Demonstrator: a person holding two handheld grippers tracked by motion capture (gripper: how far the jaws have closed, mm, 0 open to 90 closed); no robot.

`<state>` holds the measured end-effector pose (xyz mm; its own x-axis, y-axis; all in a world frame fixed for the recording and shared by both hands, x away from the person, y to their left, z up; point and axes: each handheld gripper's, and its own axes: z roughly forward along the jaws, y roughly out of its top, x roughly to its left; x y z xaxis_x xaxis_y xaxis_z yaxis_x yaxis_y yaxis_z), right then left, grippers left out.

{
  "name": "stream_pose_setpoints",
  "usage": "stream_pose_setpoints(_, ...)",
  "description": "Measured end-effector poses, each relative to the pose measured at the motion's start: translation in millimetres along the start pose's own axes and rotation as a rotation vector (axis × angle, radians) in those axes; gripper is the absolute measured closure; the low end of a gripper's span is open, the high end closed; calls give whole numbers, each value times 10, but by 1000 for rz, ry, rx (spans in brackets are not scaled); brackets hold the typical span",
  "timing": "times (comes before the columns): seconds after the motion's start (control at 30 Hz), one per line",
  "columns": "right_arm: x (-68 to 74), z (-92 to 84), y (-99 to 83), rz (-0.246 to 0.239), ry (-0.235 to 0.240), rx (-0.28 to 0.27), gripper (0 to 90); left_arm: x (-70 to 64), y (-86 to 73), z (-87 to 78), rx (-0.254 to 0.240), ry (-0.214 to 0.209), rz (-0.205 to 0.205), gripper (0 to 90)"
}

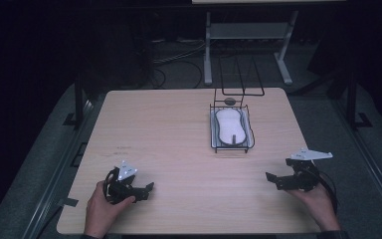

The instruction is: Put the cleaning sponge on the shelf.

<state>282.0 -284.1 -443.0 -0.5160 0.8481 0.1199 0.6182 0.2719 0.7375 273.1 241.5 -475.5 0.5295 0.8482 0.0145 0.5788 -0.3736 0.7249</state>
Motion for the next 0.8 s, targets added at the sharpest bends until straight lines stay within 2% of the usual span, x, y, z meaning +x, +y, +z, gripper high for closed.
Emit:
stream_pose_setpoints(0.13,12,7,-129,0,-9,33,20,0,0,0,0,0,0,125)
stream_pose_setpoints(0.47,-1,3,-389,2,-54,32,16,0,0,0,0,0,0,125)
stream_pose_setpoints(0.53,-12,11,-422,1,-64,21,16,-1,0,0,0,0,-1,125)
stream_pose_setpoints(0.8,-8,81,-468,-20,-82,52,4,-1,0,0,0,0,0,125)
